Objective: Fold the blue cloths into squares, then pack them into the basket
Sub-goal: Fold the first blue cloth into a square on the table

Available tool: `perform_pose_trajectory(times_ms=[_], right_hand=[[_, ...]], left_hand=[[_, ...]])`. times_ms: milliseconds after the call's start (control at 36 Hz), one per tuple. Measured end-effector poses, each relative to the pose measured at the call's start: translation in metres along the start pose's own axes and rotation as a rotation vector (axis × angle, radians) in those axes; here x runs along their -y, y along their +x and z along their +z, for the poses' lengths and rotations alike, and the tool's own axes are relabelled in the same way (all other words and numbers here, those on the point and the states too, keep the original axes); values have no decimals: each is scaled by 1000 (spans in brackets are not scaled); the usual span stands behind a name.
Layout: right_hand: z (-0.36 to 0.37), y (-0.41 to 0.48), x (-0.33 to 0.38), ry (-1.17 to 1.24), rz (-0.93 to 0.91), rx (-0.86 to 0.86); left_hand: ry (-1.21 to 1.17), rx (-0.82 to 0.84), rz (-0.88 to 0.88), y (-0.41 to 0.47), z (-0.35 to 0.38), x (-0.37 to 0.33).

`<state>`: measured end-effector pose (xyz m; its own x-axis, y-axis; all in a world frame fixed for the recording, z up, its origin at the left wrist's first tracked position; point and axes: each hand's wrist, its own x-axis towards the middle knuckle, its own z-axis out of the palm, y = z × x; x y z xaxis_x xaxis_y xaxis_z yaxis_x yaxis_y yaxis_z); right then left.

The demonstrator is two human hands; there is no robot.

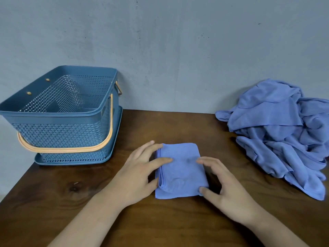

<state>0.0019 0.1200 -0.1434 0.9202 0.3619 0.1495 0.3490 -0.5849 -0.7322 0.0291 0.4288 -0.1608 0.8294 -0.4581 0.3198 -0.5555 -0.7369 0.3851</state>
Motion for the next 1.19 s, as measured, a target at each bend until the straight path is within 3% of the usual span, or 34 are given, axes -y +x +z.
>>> perform_pose_trajectory(times_ms=[111, 250, 333, 611, 833, 1028, 1111, 1194], right_hand=[[8, -5, -3, -59, -30, -46], [16, -4, 0, -160, 14, -84], [22, -1, 4, -170, 47, -143], [21, -7, 6, -246, 64, -218], [28, -11, -4, -539, 21, -305], [27, -3, 1, -533, 98, -215], [25, -2, 1, -475, 108, -216], [26, -1, -1, -471, 87, -244]], left_hand=[[-49, 64, 175, -1, -1, -11], [-334, 96, -2, -4, -4, -17], [-388, 87, -59, -2, -7, -20], [-178, 90, -69, 2, -2, -15], [-120, 68, -63, 0, 0, -22], [-14, -160, -122, 2, 5, -35], [19, -260, -56, 3, 4, -41], [-24, -148, 87, 5, 4, -41]])
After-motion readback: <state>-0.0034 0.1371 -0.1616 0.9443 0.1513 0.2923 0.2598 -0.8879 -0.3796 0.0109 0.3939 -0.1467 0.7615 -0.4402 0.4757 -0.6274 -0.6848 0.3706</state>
